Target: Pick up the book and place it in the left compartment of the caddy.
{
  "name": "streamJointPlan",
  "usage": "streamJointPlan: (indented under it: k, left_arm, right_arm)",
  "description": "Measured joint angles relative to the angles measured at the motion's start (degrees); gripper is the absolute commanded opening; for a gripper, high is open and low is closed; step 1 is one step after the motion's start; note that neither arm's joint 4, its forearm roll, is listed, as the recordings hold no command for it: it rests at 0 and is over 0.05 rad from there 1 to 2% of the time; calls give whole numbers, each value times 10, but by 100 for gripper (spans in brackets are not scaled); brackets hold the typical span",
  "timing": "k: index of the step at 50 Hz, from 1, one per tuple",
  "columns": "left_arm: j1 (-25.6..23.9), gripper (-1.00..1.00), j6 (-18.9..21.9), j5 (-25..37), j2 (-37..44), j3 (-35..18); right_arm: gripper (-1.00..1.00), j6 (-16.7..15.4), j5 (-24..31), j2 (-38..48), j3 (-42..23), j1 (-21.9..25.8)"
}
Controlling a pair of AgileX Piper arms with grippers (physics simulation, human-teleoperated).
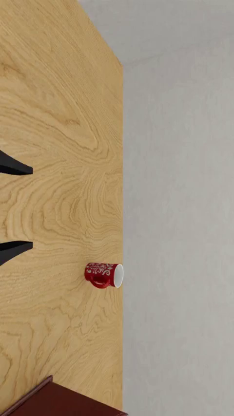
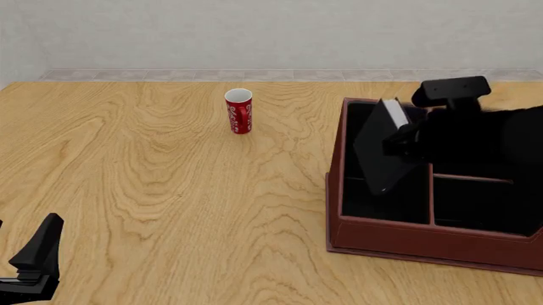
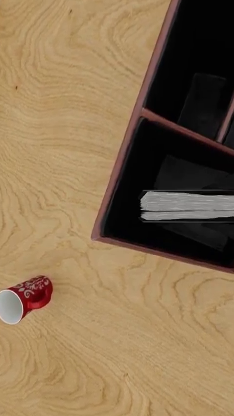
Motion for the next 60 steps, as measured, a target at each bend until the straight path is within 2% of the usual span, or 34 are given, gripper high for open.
streamJointPlan:
  k: [60]
  left_arm:
    - [0, 100, 0, 0, 0, 0]
  right_arm:
    - [-100, 18, -72, 34, 62, 8]
